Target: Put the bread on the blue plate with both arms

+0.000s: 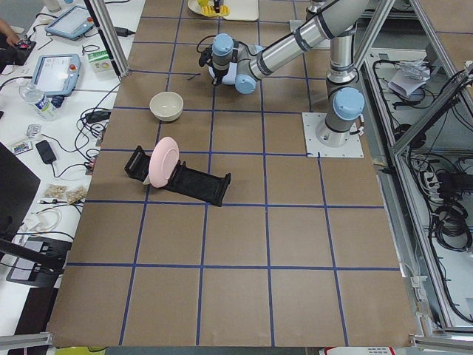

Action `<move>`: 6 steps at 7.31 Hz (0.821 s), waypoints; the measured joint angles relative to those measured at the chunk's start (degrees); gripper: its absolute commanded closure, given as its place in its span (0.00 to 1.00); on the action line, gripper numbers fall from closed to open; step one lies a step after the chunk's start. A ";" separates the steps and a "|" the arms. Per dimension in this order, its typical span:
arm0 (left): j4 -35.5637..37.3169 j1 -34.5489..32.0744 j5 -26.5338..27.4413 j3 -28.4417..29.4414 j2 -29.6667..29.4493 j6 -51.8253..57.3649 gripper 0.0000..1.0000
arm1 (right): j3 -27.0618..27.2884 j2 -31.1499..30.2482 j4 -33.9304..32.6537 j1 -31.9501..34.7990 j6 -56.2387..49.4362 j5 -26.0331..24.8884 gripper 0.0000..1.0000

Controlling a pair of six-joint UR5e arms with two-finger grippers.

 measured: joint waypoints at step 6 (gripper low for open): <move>3.20 0.35 -2.89 4.63 -0.35 2.11 0.00 | 0.47 1.96 -6.95 11.40 14.29 2.69 1.00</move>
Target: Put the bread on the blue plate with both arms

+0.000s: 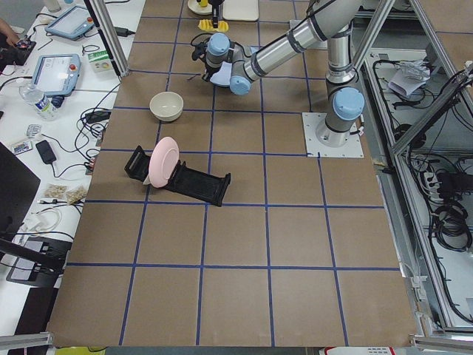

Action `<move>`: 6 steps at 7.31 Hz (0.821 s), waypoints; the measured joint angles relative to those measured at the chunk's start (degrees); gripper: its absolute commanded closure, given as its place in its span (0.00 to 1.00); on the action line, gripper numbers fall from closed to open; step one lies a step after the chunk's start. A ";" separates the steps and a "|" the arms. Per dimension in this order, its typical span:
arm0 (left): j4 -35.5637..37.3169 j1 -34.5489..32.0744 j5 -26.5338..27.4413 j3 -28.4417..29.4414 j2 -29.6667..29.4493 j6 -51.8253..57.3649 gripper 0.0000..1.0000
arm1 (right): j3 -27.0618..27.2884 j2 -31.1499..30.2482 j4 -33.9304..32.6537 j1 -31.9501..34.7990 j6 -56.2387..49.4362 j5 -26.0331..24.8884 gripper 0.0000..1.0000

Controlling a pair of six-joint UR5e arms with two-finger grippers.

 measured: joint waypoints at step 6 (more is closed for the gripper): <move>-48.19 -0.05 19.95 23.80 11.41 -17.64 0.00 | 0.05 8.50 -10.59 16.46 24.71 3.07 0.58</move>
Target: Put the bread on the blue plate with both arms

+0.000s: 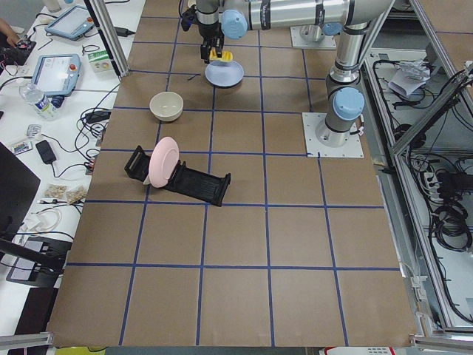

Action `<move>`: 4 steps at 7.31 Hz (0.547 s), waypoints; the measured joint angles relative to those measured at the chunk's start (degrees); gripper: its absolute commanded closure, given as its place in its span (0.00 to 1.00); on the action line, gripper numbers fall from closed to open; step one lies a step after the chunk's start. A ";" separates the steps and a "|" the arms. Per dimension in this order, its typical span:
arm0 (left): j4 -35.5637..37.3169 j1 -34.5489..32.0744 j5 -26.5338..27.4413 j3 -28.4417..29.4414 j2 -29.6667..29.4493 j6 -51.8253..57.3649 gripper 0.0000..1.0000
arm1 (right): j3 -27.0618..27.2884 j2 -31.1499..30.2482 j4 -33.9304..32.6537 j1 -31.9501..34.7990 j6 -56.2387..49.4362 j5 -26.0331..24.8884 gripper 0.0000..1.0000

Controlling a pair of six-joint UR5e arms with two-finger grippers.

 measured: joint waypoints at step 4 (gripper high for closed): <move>-5.43 0.00 4.09 0.98 4.32 -3.83 0.00 | 1.19 2.61 -1.64 4.13 4.74 0.07 0.00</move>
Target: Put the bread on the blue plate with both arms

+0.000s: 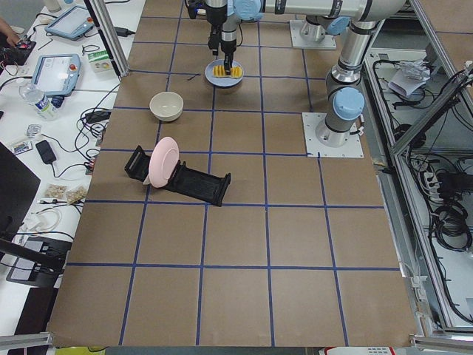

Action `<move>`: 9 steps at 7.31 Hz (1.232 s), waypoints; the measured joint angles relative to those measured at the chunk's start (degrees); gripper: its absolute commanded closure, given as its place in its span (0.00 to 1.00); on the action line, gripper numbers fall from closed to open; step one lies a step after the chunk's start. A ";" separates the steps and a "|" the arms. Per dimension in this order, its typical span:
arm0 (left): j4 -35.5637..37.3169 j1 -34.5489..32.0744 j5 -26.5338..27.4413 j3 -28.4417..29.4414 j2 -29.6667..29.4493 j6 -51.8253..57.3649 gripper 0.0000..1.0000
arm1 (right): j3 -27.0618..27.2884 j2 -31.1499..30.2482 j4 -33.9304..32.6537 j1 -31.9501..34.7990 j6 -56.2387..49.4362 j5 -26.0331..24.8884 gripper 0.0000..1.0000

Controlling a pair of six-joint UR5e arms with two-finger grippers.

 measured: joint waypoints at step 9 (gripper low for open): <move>-1.12 -0.47 0.28 -0.54 1.14 -0.97 0.00 | -8.61 -16.85 24.46 -19.79 -27.87 -6.84 0.00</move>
